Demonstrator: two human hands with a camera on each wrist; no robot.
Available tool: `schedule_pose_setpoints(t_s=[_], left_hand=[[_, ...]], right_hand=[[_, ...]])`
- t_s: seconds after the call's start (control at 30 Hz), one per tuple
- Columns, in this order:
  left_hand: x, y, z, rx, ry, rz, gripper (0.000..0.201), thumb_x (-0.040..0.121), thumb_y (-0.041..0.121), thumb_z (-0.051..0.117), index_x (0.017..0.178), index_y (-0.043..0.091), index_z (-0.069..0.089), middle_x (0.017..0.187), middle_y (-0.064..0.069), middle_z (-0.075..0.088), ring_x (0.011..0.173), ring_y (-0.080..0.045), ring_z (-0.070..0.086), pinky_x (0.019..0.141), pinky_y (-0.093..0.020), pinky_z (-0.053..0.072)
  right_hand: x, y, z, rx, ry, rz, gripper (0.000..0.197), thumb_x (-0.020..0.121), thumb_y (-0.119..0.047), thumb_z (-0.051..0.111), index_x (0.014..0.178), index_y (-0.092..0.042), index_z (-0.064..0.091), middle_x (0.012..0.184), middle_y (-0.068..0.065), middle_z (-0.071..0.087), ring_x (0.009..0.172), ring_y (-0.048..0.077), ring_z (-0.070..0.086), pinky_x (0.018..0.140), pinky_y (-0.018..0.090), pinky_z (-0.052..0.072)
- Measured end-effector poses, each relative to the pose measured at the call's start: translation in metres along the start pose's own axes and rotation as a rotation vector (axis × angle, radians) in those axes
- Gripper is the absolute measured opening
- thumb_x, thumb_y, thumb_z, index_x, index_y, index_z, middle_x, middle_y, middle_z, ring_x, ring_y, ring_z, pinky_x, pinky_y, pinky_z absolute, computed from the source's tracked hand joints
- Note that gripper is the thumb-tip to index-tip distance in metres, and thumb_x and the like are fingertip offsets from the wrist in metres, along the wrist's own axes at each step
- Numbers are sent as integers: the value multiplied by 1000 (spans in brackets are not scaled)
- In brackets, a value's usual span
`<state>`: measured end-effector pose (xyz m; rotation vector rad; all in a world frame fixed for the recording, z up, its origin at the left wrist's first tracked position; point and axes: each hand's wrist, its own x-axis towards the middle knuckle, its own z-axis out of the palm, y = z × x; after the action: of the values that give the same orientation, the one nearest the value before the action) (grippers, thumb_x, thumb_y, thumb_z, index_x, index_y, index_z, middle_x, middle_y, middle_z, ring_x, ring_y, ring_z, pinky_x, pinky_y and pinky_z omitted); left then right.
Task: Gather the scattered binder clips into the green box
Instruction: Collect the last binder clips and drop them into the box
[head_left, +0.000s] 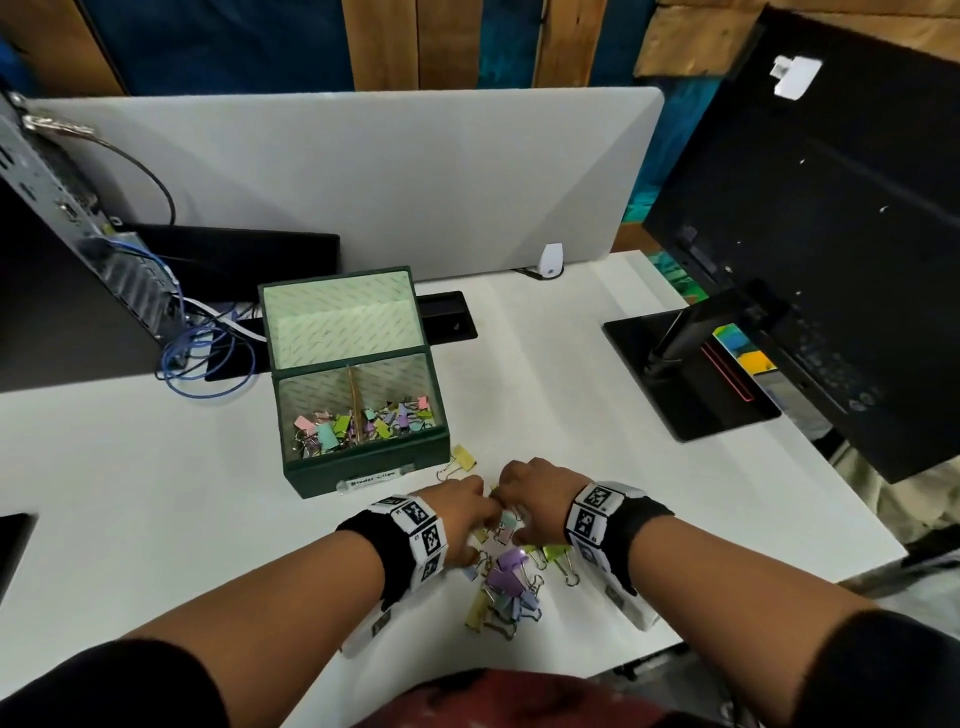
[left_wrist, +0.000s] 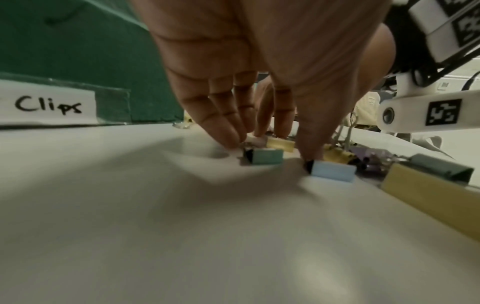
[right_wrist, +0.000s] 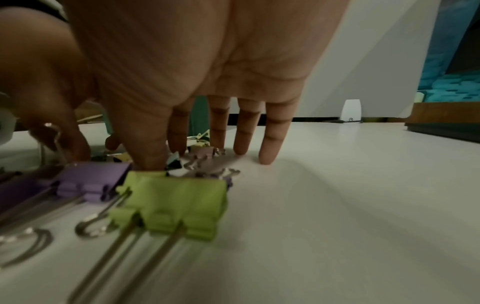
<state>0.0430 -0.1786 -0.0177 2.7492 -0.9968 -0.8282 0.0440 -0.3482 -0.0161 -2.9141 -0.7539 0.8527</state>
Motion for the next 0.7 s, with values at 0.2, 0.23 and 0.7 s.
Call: schedule_pose_setpoints(t_s=[0.2, 0.23, 0.7], left_hand=[[1, 1, 4, -49, 47, -33, 30, 82, 22, 58, 112, 20, 56, 113, -11, 48, 103, -31, 53, 79, -31, 42], [0, -1, 5, -68, 59, -45, 30, 81, 21, 59, 111, 19, 56, 113, -11, 49, 103, -30, 53, 79, -31, 42], [-3, -4, 6, -138, 99, -162, 27, 85, 23, 57, 110, 14, 57, 113, -12, 50, 105, -30, 53, 85, -33, 44]], right_hand=[[2, -3, 0, 72, 3, 9, 38, 84, -27, 62, 120, -25, 53, 125, 9, 46, 114, 32, 47, 92, 42, 46], [2, -3, 0, 92, 7, 11, 38, 84, -26, 62, 121, -25, 53, 124, 9, 47, 113, 31, 47, 92, 40, 46], [5, -16, -3, 146, 20, 67, 37, 80, -32, 66, 115, -25, 56, 123, 8, 47, 113, 30, 46, 92, 39, 46]])
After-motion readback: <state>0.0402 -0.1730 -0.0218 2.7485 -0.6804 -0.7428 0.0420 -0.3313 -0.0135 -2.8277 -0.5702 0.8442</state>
